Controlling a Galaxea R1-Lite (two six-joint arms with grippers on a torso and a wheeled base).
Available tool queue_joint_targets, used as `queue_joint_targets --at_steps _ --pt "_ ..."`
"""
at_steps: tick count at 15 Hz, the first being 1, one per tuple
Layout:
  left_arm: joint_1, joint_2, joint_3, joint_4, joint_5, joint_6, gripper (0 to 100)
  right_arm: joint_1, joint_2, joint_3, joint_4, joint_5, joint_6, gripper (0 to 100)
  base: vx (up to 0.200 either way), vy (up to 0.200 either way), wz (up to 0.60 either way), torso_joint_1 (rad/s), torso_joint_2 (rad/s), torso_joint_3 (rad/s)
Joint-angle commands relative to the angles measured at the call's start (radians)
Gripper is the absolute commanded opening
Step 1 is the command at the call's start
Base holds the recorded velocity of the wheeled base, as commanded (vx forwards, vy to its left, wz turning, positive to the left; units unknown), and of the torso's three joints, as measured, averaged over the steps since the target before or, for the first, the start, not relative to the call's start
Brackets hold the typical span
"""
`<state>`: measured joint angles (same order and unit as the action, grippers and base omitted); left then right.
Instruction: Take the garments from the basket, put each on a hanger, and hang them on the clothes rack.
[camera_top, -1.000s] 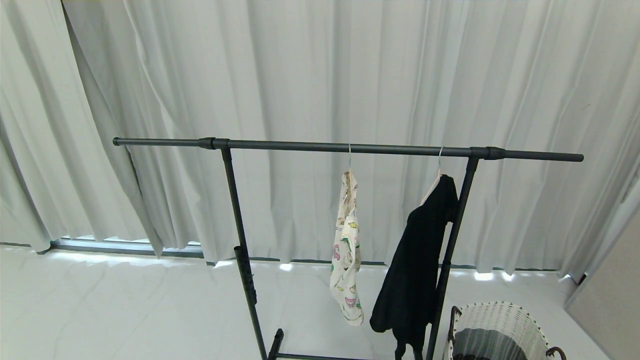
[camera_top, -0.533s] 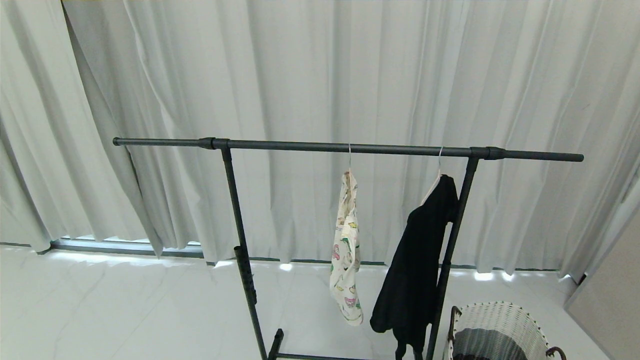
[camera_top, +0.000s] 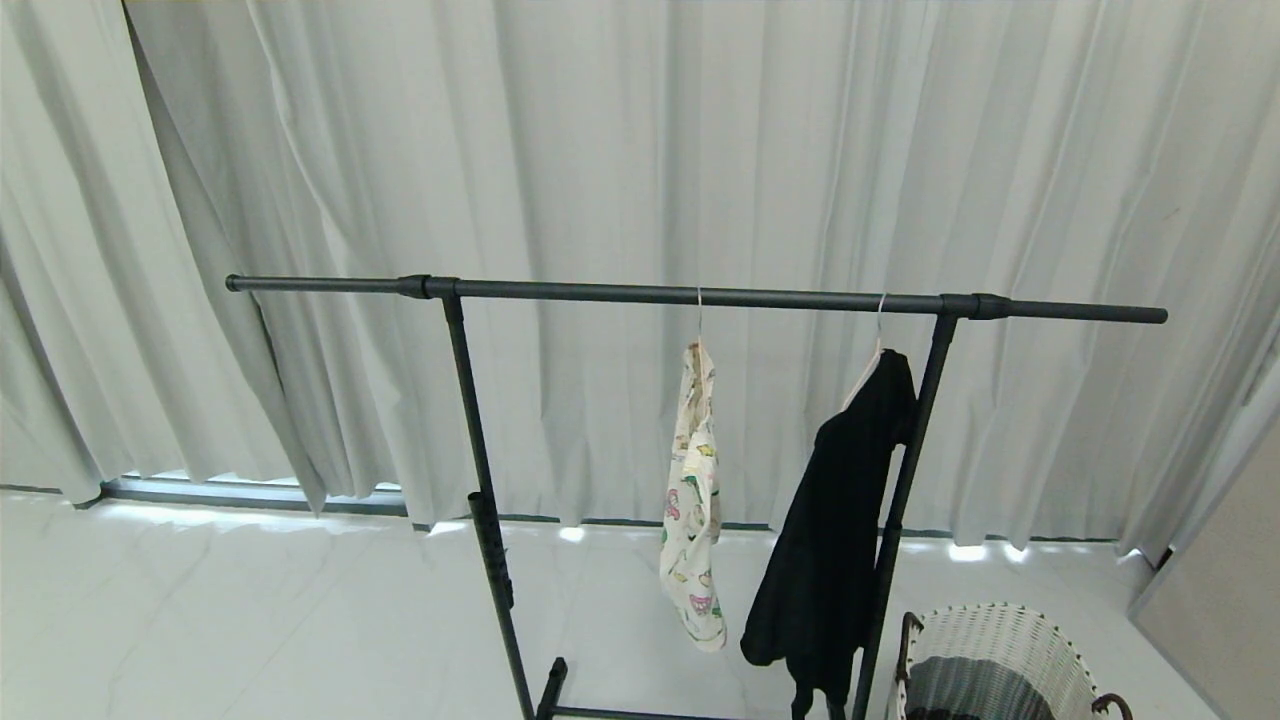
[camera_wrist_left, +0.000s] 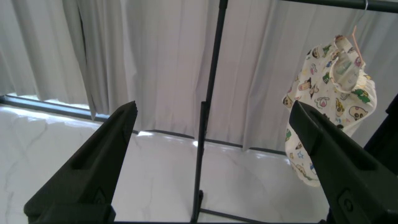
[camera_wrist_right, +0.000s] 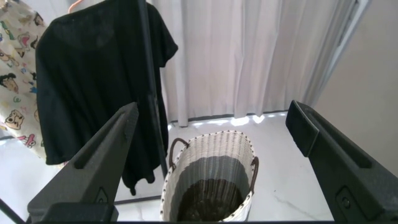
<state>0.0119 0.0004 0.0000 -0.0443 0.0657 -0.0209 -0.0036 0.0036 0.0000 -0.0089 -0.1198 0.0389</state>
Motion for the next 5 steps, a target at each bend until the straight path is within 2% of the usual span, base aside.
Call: queue_joint_targets --at_steps 1,5 --pt "0.000 0.000 0.000 0.000 0.000 -0.001 100 0.001 -0.001 0.000 0.000 0.000 -0.001 100 0.000 0.000 0.00 0.000 0.00 0.000" --pt "0.000 0.000 0.000 0.000 0.000 -0.001 100 0.001 -0.001 0.000 -0.002 -0.001 0.001 100 0.000 0.000 0.00 0.000 0.00 0.000"
